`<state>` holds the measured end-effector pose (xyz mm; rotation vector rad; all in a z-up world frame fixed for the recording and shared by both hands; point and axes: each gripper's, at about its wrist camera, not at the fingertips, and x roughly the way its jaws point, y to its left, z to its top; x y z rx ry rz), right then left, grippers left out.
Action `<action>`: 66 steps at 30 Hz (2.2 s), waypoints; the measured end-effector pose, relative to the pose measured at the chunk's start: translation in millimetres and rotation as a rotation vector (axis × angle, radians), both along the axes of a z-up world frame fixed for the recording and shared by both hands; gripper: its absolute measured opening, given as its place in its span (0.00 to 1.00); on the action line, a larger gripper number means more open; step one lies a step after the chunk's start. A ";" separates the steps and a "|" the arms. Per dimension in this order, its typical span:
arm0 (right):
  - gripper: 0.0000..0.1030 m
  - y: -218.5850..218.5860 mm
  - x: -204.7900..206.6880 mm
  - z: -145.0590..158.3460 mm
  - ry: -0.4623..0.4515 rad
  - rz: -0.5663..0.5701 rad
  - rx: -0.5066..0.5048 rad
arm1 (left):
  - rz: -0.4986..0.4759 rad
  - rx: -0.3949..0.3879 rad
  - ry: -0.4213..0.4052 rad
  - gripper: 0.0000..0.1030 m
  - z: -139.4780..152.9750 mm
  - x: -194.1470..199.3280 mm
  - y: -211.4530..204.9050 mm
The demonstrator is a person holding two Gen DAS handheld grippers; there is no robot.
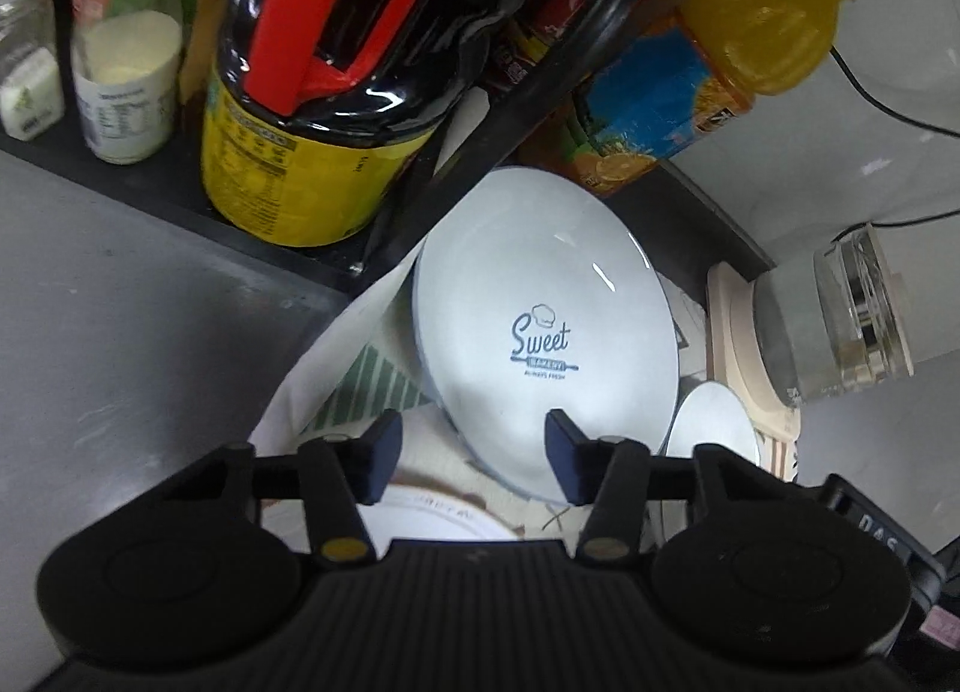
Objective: Organize plates and bowls
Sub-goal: 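Move both grippers to the white 'Sweet' plate and grip its rim, then lift the 'Sweet' plate with both grippers toward the flower-pattern plate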
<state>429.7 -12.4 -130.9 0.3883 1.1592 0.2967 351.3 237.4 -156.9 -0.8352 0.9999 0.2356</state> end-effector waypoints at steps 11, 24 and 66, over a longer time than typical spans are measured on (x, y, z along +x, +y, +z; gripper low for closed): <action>0.56 9.9 23.1 -43.9 0.115 -0.077 0.040 | -0.005 -0.048 -0.003 0.31 -41.4 23.3 -7.4; 0.30 14.9 32.0 -70.5 0.112 -0.095 0.023 | 0.069 -0.049 -0.021 0.13 -61.6 27.2 4.2; 0.13 27.1 -49.1 15.8 -0.197 0.106 -0.147 | 0.090 0.109 -0.113 0.10 9.3 -44.4 -33.7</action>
